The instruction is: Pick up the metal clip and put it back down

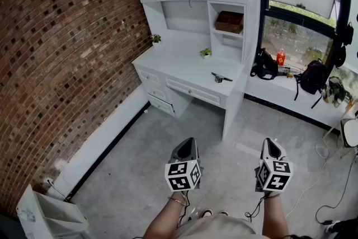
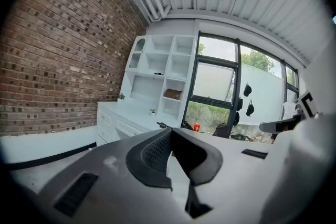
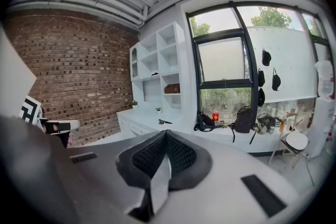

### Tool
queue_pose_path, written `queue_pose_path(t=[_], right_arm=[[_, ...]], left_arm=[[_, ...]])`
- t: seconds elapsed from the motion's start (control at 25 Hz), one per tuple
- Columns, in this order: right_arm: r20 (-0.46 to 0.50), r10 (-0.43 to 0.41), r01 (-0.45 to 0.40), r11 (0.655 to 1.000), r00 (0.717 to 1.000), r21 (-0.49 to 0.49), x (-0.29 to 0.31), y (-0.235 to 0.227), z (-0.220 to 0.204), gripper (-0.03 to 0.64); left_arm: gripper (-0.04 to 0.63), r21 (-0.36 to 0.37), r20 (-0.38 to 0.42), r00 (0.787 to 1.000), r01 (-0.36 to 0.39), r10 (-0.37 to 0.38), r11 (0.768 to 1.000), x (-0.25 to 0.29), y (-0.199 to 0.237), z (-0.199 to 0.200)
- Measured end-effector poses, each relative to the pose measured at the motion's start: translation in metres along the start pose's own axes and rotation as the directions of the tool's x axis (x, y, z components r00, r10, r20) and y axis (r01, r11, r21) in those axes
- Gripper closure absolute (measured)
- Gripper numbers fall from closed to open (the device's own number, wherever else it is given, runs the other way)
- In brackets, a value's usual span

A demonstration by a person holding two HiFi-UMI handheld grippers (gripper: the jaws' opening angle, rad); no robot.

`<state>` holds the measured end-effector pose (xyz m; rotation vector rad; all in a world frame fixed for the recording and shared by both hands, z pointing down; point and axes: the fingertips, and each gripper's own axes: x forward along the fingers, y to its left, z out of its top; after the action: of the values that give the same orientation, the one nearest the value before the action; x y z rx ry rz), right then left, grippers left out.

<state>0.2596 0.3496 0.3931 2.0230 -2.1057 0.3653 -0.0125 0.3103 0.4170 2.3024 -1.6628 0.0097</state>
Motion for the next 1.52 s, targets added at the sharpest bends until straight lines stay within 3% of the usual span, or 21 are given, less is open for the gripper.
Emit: queue_pose_path(t=[0.44, 0.92, 1.0, 1.52], right_arm=[[0.016, 0.038, -0.039, 0.998, 0.999, 0.051, -0.007, 0.014, 0.000, 0.615], [0.062, 0.042, -0.045, 0.998, 0.997, 0.037, -0.013, 0.028, 0.004, 0.614], [0.060, 0.050, -0.053, 0.998, 0.997, 0.040, -0.013, 0.030, 0.005, 0.570], [0.071, 0.029, -0.033, 0.998, 0.997, 0.057, -0.011, 0.046, 0.013, 0.513]], left_arm=[[0.589, -0.010, 0.003, 1.000, -0.010, 0.010, 1.000, -0.013, 0.011, 0.002], [0.589, -0.008, 0.007, 1.000, -0.017, 0.017, 1.000, -0.021, 0.022, 0.004], [0.589, -0.012, 0.008, 1.000, -0.023, 0.023, 1.000, -0.022, 0.026, 0.007], [0.589, -0.017, 0.003, 0.999, -0.039, 0.039, 0.999, -0.024, 0.055, 0.012]])
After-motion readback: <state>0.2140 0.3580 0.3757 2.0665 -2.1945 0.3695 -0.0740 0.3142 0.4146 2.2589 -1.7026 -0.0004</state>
